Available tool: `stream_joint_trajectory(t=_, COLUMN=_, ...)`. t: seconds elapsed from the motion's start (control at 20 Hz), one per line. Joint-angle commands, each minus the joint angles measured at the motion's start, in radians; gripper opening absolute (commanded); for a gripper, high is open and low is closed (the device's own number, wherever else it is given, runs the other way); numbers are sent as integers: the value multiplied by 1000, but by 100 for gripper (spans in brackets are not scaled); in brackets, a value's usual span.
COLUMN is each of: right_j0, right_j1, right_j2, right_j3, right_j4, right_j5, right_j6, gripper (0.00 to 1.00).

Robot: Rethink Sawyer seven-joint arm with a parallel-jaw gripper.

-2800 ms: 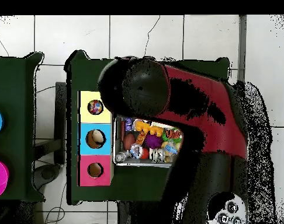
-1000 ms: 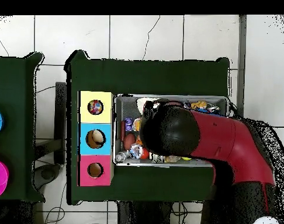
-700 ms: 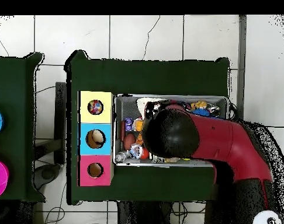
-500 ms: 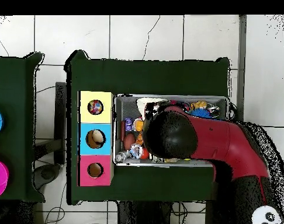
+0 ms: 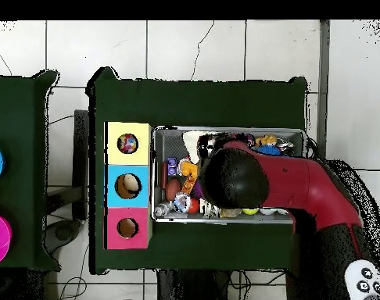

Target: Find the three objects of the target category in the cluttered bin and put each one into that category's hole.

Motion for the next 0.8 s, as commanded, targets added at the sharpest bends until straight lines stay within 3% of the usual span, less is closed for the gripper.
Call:
stream_joint_trajectory(t=0.05, right_j0=-104, right_j1=55, right_j2=155, right_j3=144, right_j4=-98, right_j5=-49, right_j6=-243, gripper=100)
stream_joint_trajectory(t=0.35, right_j0=-190, right_j1=82, right_j2=222, right_j3=177, right_j4=-185, right_j5=-79, right_j6=-254, gripper=100)
stream_joint_trajectory(t=0.8, right_j0=-257, right_j1=166, right_j2=259, right_j3=190, right_j4=-354, right_j5=-168, right_j6=-202, gripper=100)
